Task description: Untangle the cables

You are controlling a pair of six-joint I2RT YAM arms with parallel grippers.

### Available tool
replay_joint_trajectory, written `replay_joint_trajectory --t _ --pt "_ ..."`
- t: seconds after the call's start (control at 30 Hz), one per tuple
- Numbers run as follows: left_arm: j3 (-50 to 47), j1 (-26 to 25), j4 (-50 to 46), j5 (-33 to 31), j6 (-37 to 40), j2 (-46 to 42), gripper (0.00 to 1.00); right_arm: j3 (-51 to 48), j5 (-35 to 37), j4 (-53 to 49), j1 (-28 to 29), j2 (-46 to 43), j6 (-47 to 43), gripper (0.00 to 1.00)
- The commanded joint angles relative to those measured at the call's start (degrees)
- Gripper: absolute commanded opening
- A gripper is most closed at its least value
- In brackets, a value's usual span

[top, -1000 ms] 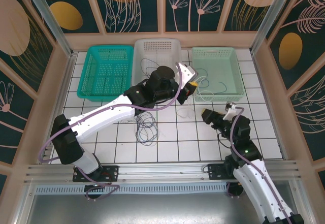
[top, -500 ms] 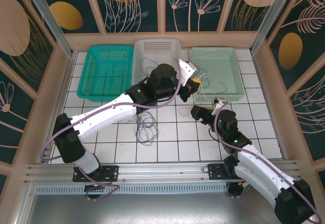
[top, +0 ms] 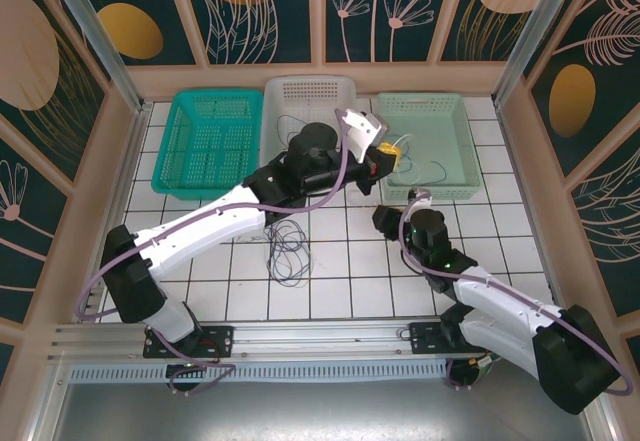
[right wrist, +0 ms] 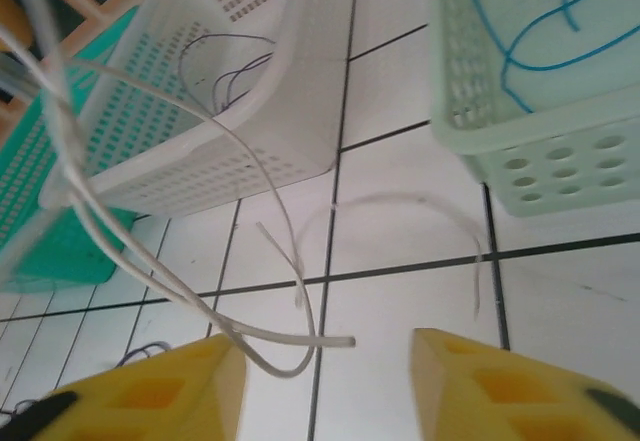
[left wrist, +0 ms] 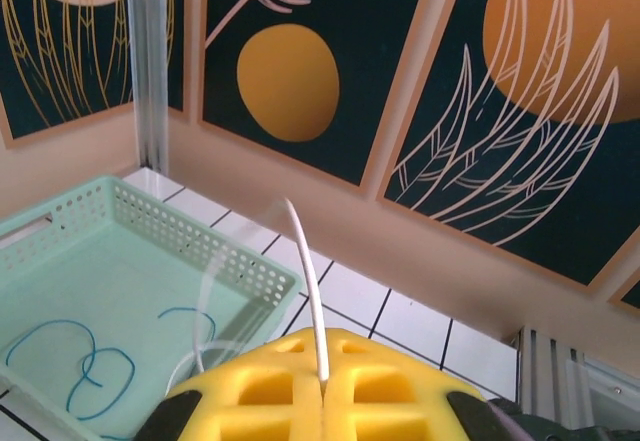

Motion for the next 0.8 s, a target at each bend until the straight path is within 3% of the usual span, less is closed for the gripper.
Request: replay_joint_trajectory --t 0.0,0.43,0.57,0.6,0.77 --pt "0.9 0.4 3.7 -0.1 -0.4 -3.6 0.00 0.5 5.1 -4.7 0.3 -1.9 2.0 0.39" --pt "-1.2 2.4 6.2 0.7 -2.6 -7.5 0.00 -4.8 6.7 -21.4 0.3 -16.9 7.3 0.09" --pt "-1.3 3.0 7.3 1.7 -3.7 -7.7 0.00 -5.1 7.3 -27.0 0.2 -19.4 9.5 0.03" --pt "-1.4 3.0 7.7 2.0 -3.9 -7.7 0.00 -5.1 6.3 -26.9 0.2 -19.7 9.3 0.06" --pt "-1.4 3.1 8.9 3.9 -5.5 -6.7 0.00 -5.9 -0.5 -18.6 0.7 -20.5 4.4 0.53"
